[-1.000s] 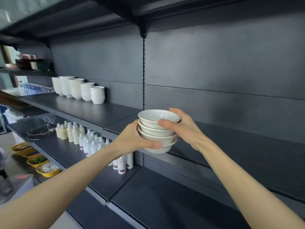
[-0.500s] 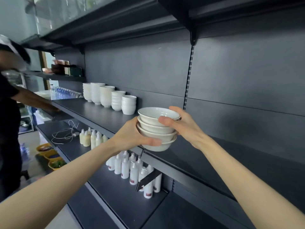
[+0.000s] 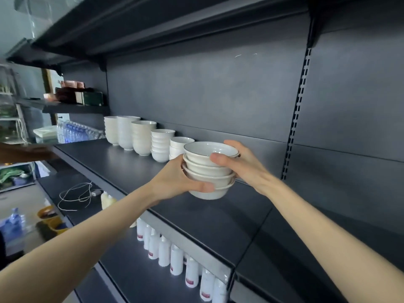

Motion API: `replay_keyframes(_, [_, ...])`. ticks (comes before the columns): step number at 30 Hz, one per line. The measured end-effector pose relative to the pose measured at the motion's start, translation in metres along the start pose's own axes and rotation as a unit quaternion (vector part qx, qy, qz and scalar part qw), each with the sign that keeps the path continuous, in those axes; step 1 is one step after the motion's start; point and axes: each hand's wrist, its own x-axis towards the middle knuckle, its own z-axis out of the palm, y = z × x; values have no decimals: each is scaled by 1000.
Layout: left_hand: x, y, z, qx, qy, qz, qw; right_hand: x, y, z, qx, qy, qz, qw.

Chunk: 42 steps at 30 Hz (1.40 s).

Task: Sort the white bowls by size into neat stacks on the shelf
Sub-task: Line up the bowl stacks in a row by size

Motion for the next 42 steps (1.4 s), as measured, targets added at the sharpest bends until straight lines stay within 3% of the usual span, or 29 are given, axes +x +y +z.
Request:
replay_keyframes(12, [114, -109, -74, -43, -152, 34, 987, 107, 41, 64, -53, 129, 69, 988])
replay_keyframes(16, [149, -144, -84, -55, -211, 44, 975, 125, 53, 83, -70, 193, 100, 974])
replay_keyframes(22, [182, -185, -79, -82, -259, 39, 962, 149, 83, 91, -84, 223, 158, 958])
replay_keyframes(42, [229, -231, -61, -99, -259, 44, 960, 200, 143, 75, -79, 223, 148, 960])
